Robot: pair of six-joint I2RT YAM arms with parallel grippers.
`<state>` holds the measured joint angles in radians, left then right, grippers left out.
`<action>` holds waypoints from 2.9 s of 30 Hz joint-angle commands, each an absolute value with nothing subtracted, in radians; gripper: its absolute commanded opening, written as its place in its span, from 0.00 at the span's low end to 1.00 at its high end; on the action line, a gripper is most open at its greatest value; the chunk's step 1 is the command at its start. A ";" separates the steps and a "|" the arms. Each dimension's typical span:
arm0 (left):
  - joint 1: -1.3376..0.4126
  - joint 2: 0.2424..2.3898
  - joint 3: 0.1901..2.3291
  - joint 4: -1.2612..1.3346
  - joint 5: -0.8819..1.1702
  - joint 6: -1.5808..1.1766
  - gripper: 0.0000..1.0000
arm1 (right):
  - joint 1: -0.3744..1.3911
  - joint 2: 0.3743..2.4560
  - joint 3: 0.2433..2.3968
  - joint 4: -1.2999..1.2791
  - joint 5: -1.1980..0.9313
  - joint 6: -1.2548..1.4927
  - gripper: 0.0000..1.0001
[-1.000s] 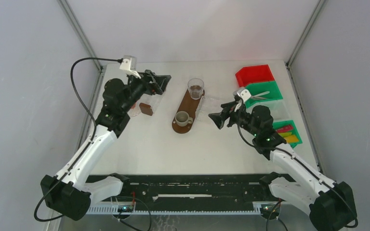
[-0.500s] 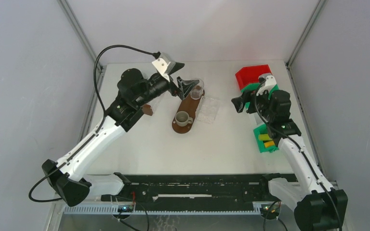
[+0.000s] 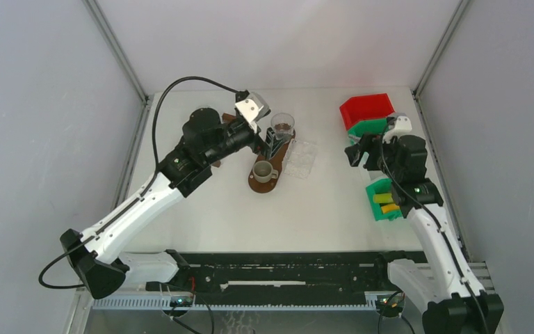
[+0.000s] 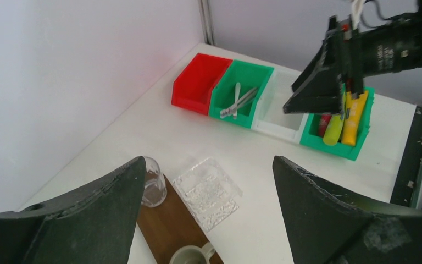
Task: Prepare toiletry sets of a toothbrush and toothpaste on the tray
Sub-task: Pick up the toothpaste from the storage box.
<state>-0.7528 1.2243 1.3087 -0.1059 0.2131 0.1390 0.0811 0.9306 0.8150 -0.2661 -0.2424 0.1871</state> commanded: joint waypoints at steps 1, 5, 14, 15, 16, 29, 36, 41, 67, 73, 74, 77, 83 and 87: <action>-0.744 1.178 1.249 -0.009 0.215 0.079 0.89 | 0.049 0.801 0.754 -0.336 -0.140 0.352 0.84; -0.744 1.175 1.246 -0.004 0.230 0.067 0.89 | 0.011 0.696 0.726 -0.449 0.017 0.524 0.83; -0.736 1.161 1.199 0.065 0.285 0.054 0.97 | -0.073 0.722 0.728 -0.726 0.258 0.877 0.79; -0.734 1.160 1.196 0.070 0.292 0.050 0.98 | -0.086 0.732 0.727 -0.731 0.249 0.891 0.79; -0.732 1.160 1.194 0.075 0.299 0.044 0.98 | -0.099 0.739 0.724 -0.731 0.240 0.905 0.79; -0.718 1.152 1.166 0.132 0.330 0.002 1.00 | -0.158 0.826 0.715 -0.744 0.229 0.941 0.76; -0.707 1.145 1.141 0.167 0.340 -0.009 1.00 | -0.211 0.860 0.675 -0.701 0.198 0.948 0.64; -0.700 1.139 1.126 0.190 0.350 -0.017 1.00 | -0.236 0.878 0.655 -0.683 0.193 0.940 0.57; -0.683 1.133 1.095 0.236 0.370 -0.037 1.00 | -0.328 1.096 0.583 -0.491 0.044 0.995 0.53; -0.682 1.132 1.091 0.243 0.371 -0.039 1.00 | -0.341 1.073 0.574 -0.468 0.020 0.968 0.39; -0.681 1.133 1.091 0.245 0.373 -0.038 1.00 | -0.343 1.054 0.574 -0.469 0.020 0.963 0.36; -0.680 1.138 1.092 0.248 0.378 -0.043 1.00 | -0.350 0.984 0.574 -0.480 0.027 0.951 0.32; -0.680 1.139 1.090 0.257 0.392 -0.051 1.00 | -0.365 0.854 0.574 -0.502 -0.003 0.940 0.13; -0.680 1.139 1.092 0.254 0.406 -0.051 1.00 | -0.367 0.782 0.584 -0.521 -0.040 0.925 0.12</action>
